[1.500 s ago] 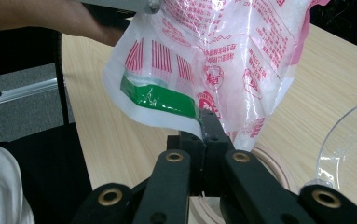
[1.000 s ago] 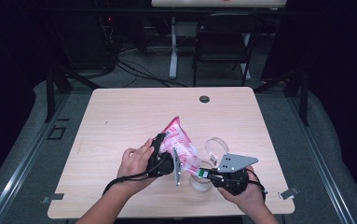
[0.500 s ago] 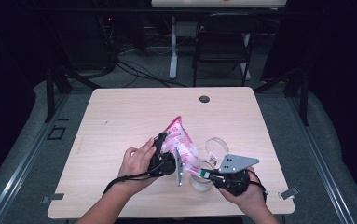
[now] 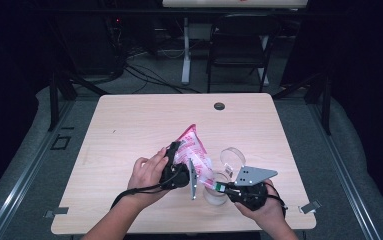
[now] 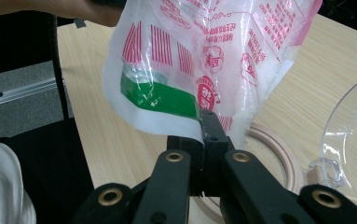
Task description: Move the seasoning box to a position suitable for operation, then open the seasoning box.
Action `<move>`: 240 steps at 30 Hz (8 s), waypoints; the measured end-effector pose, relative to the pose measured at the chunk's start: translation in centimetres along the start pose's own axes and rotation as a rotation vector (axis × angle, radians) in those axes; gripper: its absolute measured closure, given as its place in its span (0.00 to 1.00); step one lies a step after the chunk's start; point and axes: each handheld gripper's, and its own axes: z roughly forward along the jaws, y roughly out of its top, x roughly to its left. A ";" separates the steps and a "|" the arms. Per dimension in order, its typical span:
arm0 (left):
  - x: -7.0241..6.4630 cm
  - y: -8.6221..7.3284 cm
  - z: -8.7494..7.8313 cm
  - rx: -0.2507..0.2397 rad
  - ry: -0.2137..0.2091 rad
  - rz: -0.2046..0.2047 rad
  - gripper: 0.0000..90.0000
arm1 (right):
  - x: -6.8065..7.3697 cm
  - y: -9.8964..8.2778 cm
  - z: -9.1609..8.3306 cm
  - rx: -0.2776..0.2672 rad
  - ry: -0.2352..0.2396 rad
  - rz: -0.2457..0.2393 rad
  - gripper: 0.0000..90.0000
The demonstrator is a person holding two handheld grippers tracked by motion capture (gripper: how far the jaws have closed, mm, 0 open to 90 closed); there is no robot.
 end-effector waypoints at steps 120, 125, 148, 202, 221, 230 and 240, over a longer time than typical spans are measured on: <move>0.7 0.8 -0.3 -0.016 0.004 0.080 0.67 | 0.0 -0.6 0.1 -0.001 0.004 0.018 1.00; 0.8 0.9 -0.4 -0.014 0.003 0.088 0.67 | 0.0 -0.7 0.1 -0.001 0.003 0.018 1.00; 0.9 1.1 -0.5 -0.022 0.011 0.109 0.67 | 0.0 -0.7 0.1 -0.002 0.003 0.015 1.00; 1.1 1.7 -0.6 -0.031 0.017 0.116 0.68 | -0.1 -0.9 -0.2 0.000 0.002 0.018 1.00; 1.2 2.2 -0.6 -0.041 0.020 0.128 0.68 | -0.2 -1.1 -0.4 -0.004 -0.005 0.025 1.00; 1.2 2.2 -0.6 -0.046 0.023 0.123 0.68 | -0.3 -1.2 -0.6 -0.002 -0.006 0.026 1.00; 1.1 2.2 -0.6 -0.045 0.021 0.124 0.68 | -0.2 -1.2 -0.5 0.000 -0.006 0.025 1.00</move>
